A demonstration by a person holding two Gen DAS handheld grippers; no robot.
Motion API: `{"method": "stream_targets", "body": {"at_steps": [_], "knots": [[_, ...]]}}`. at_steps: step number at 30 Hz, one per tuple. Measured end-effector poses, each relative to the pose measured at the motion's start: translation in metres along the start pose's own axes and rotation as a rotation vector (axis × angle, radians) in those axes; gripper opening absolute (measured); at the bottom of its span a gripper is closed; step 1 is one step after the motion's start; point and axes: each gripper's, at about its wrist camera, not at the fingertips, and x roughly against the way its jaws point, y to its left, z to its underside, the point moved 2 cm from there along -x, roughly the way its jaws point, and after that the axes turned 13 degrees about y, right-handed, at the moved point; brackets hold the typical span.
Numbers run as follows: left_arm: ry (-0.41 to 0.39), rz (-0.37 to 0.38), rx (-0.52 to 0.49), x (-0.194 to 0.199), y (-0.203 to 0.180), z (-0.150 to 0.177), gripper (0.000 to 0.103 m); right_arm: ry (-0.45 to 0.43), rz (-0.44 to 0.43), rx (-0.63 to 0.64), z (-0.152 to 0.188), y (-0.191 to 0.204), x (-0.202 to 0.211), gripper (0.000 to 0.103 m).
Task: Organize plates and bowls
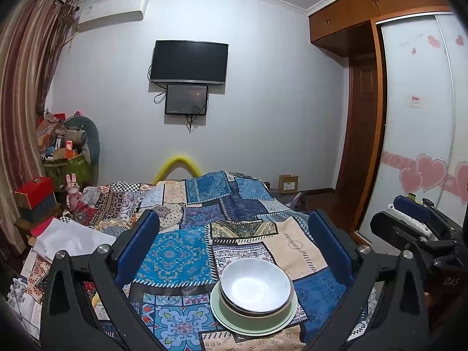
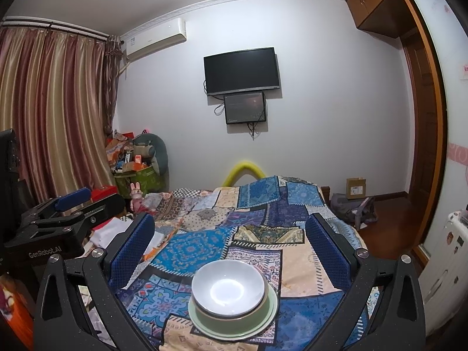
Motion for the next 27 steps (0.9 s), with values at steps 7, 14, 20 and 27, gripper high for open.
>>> {"method": "stream_targets", "body": {"at_steps": [7,14,20,27], "knots": [[-0.002,0.004,-0.011,-0.0003,-0.0011,0.0001,0.103,0.006,-0.01,-0.009,-0.0005,-0.0015,-0.0002,0.103],[0.002,0.009,-0.012,-0.001,-0.0018,-0.0016,0.103,0.004,-0.013,-0.01,-0.0023,-0.0032,0.0003,0.103],[0.005,0.011,-0.018,-0.0015,-0.004,-0.0015,0.103,0.0,-0.012,-0.009,-0.0035,-0.0029,0.0008,0.103],[0.015,0.033,-0.01,-0.0029,-0.003,-0.0021,0.103,-0.001,-0.01,-0.009,-0.0037,-0.0031,0.0008,0.103]]}}
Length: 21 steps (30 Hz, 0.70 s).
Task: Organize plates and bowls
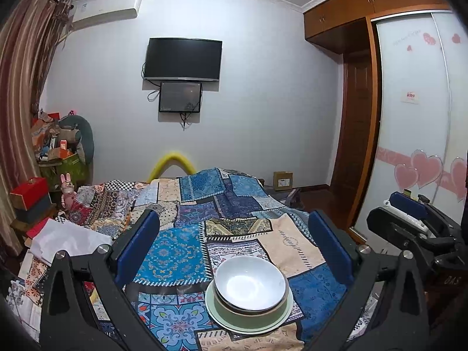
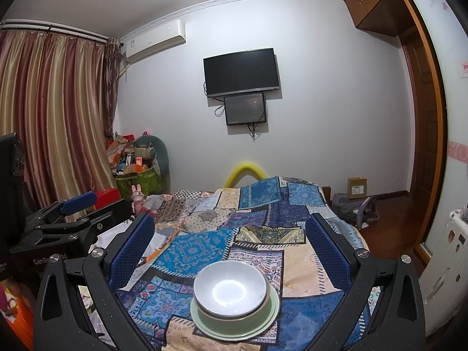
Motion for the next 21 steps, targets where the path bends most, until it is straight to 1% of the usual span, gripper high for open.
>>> {"method": "stream_targets", "body": {"at_steps": [9,13,21], "knots": [[0.004,0.012,0.002,-0.0002,0.0018,0.0007,0.103,0.004,0.004,-0.001,-0.0001,-0.0022,-0.0005,0.103],[-0.007,0.0,-0.001,0.0005,0.0014,0.0004,0.103,0.004,0.005,0.0,0.0002,-0.0025,-0.0001,0.103],[0.006,0.009,-0.008,-0.0025,0.0006,0.0012,0.103,0.006,0.008,0.0,0.0009,-0.0019,-0.0011,0.103]]}}
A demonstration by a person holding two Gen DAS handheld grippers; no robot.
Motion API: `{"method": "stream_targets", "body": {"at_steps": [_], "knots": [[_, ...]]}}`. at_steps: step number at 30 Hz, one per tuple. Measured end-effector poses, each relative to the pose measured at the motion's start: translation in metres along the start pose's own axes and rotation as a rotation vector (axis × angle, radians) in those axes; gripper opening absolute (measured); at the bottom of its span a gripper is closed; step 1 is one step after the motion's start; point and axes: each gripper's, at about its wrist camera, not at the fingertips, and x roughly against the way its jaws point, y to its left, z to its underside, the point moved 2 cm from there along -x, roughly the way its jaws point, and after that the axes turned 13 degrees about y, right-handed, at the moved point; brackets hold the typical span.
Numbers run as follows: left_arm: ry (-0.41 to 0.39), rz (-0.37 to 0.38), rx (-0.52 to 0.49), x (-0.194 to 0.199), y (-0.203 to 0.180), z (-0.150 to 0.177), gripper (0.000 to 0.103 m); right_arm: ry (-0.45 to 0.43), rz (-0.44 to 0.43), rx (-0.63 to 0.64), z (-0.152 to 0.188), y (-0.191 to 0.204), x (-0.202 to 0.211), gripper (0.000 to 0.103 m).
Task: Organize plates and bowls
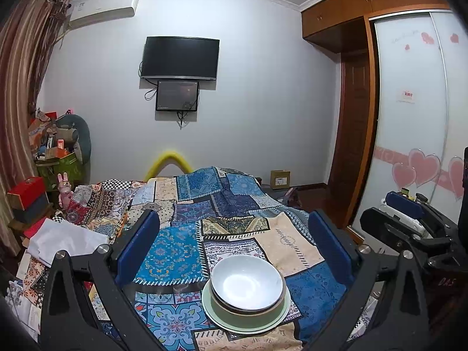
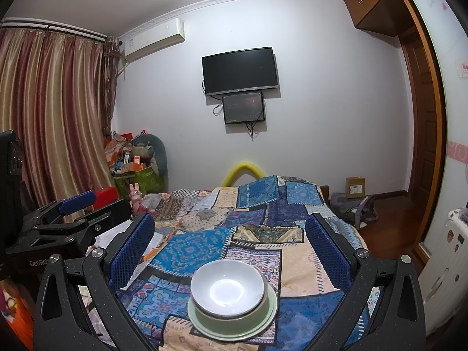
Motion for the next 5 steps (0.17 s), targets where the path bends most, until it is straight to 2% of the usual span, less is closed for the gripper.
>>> {"method": "stream_targets", "body": {"at_steps": [5], "knots": [[0.002,0.002,0.004,-0.0001,0.001,0.0006,0.103,0.004,0.0,-0.001,-0.0003,-0.0004,-0.002,0.103]]}}
